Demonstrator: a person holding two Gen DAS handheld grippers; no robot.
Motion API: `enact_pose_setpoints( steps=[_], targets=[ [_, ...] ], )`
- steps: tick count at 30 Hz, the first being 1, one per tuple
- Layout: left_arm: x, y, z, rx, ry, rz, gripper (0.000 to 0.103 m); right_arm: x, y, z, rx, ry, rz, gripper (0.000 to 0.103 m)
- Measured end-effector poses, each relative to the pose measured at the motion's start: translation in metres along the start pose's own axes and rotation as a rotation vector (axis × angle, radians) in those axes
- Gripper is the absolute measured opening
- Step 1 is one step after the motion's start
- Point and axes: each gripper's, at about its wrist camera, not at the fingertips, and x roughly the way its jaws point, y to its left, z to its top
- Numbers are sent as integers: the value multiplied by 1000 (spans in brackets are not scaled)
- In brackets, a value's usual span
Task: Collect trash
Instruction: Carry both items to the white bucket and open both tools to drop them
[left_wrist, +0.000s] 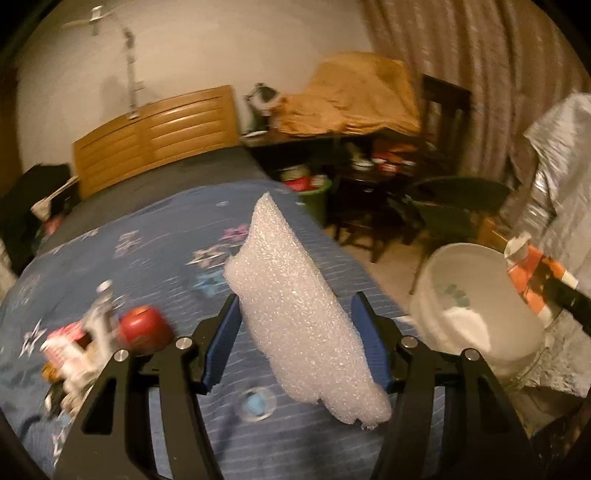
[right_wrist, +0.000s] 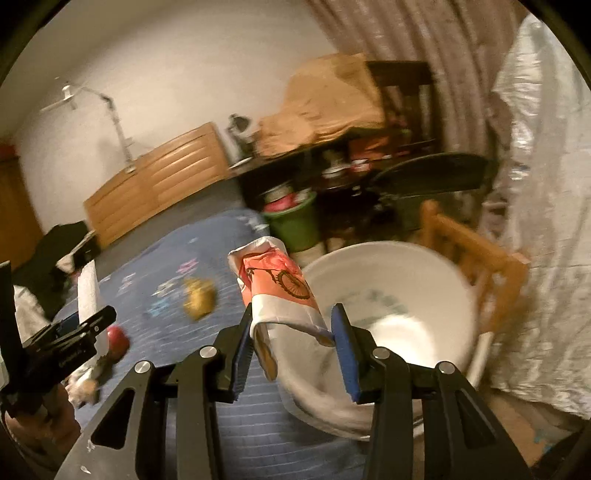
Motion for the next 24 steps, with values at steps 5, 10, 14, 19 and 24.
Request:
enact_pose_setpoints(
  steps=[5,10,14,19,24],
  targets=[
    [23,-48,17,73,-16,-70,59,3,-50,22,19,-29,-83,42],
    [48,-86,29,118,-4,-140,59,11,-83,35,36,-32,-131,42],
    [69,-110,36,146,36,-206,59,25,-97,40,37,-21,-155,42],
    [87,-141,37,195,65,-265,59,27,-106,37,48,-11,-182,43],
    [90,-165,29,254,77,-308,59,28,-117,31,71,9,-181,43]
  ],
)
